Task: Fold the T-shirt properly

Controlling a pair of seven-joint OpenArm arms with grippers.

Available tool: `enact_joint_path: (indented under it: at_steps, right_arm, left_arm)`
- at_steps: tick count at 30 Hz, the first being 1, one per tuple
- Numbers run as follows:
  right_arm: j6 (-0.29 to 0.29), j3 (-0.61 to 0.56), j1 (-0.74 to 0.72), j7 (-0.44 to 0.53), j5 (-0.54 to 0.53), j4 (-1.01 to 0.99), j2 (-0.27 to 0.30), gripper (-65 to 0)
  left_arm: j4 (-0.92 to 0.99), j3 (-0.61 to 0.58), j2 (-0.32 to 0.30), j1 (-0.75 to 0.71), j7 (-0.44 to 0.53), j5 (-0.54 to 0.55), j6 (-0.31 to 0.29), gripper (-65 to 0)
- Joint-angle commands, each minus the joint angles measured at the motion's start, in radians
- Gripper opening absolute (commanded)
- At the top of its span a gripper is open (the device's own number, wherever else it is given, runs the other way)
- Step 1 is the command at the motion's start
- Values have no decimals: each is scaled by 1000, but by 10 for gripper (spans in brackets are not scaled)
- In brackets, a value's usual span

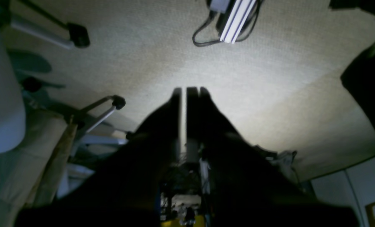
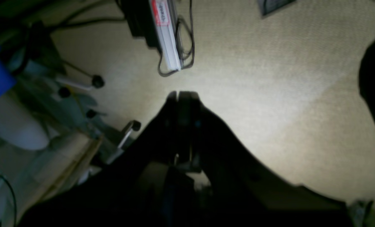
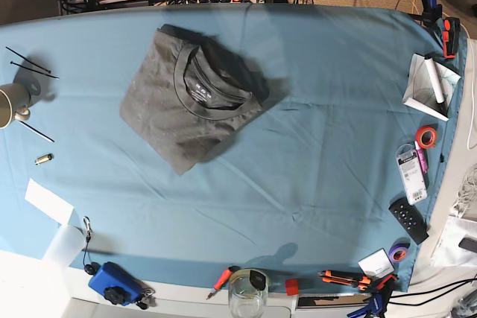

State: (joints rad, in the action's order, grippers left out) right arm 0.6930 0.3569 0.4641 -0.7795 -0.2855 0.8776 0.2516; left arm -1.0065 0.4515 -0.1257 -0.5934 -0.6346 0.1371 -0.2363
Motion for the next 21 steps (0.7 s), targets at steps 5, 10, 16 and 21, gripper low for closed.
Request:
enact_joint_path:
  at_steps: [5,10,16,21]
  right_arm:
    - [5,-9,-95,119,161,-130,15,-650]
    - [-91,-195,-151,249,405,-190,14,-650]
    - [-388,-520,-154,338,519,-192,14,-650]
    - [-504,-660,-154,348,518,-192,14,-650]
  left_arm:
    - [173,2,-7,82,124,-102,1,-631]
    - [278,2,-7,114,309,-235,2,-646]
    - [283,2,-8,114,367,-264,2,-646]
    - [284,2,-8,114,409,-217,2,-646]
